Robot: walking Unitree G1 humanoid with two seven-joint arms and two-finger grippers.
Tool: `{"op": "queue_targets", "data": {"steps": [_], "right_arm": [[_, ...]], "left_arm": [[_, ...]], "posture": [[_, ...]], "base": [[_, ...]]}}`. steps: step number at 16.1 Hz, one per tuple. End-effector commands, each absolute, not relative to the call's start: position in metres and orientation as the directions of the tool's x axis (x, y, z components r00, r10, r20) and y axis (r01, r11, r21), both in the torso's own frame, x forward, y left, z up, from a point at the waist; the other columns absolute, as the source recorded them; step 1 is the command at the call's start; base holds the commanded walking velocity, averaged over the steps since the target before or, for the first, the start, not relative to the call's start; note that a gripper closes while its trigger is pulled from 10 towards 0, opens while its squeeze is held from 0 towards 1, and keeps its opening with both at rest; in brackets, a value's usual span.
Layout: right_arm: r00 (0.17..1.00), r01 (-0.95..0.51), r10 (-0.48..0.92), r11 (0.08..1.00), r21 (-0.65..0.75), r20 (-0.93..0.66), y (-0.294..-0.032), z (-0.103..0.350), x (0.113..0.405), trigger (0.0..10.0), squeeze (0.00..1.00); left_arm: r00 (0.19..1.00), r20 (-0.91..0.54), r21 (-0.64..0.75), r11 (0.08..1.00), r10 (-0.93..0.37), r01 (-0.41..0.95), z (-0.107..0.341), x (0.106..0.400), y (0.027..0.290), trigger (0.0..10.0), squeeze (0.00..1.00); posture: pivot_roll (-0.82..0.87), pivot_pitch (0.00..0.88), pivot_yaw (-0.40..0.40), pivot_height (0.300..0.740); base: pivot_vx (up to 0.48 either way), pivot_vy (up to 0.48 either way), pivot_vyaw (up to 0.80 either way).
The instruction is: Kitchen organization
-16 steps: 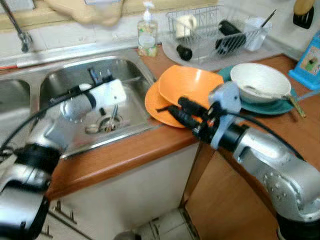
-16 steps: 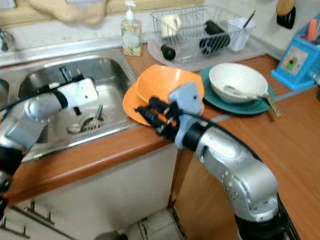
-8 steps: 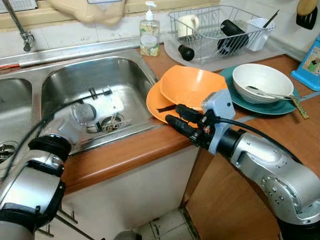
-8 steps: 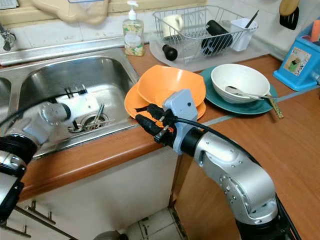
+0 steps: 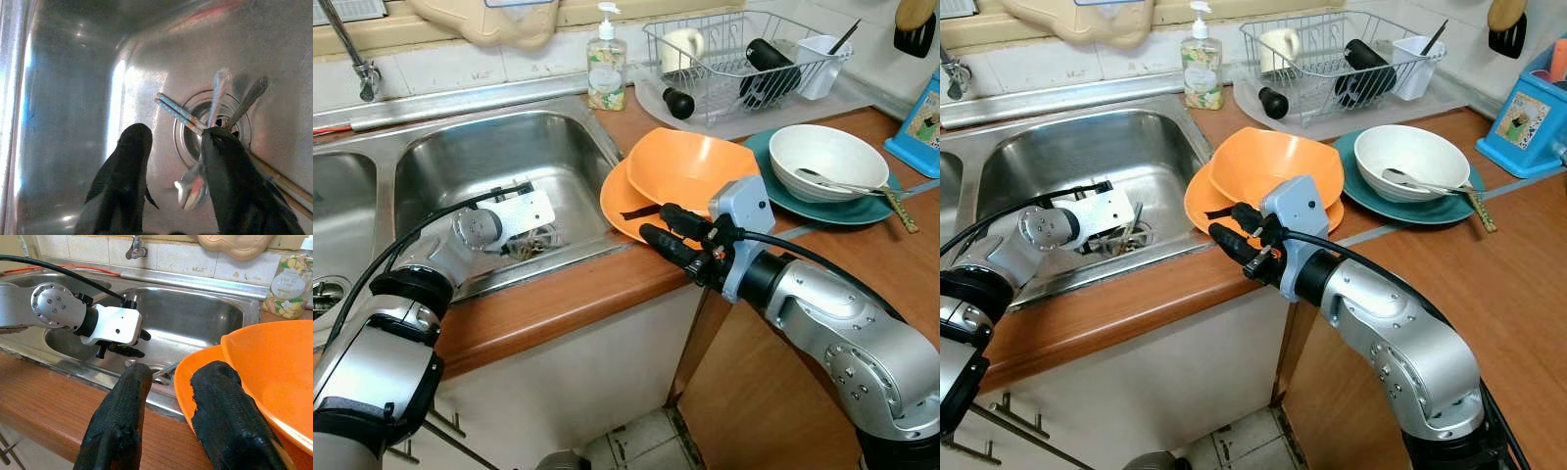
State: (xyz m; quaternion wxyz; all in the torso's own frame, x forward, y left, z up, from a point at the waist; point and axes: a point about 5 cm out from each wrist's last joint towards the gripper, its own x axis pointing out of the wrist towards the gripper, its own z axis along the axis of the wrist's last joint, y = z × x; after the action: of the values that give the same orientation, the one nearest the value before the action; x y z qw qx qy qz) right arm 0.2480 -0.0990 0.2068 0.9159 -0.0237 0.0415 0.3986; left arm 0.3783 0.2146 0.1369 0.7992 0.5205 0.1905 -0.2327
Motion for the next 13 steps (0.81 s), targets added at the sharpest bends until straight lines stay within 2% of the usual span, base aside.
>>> {"op": "queue_targets", "data": {"steps": [1,13], "right_arm": [[0.678,-0.733,0.729,0.680,-0.013,-0.094,-0.0996,0.2069,0.2460,10.0,0.00],[0.684,-0.728,0.724,0.686,-0.013,-0.092,-0.0999,0.2073,0.2465,10.0,0.00]], "left_arm": [[0.827,-0.534,0.750,0.351,-0.177,0.560,0.1421,0.3811,0.2130,10.0,1.00],[0.835,-0.523,0.758,0.353,-0.173,0.548,0.1431,0.3816,0.2151,10.0,1.00]], "posture": [[-0.07,0.000,0.050,0.740],[-0.07,0.000,0.049,0.740]], "base": [[0.000,0.000,0.00],[0.000,0.000,0.00]]}}
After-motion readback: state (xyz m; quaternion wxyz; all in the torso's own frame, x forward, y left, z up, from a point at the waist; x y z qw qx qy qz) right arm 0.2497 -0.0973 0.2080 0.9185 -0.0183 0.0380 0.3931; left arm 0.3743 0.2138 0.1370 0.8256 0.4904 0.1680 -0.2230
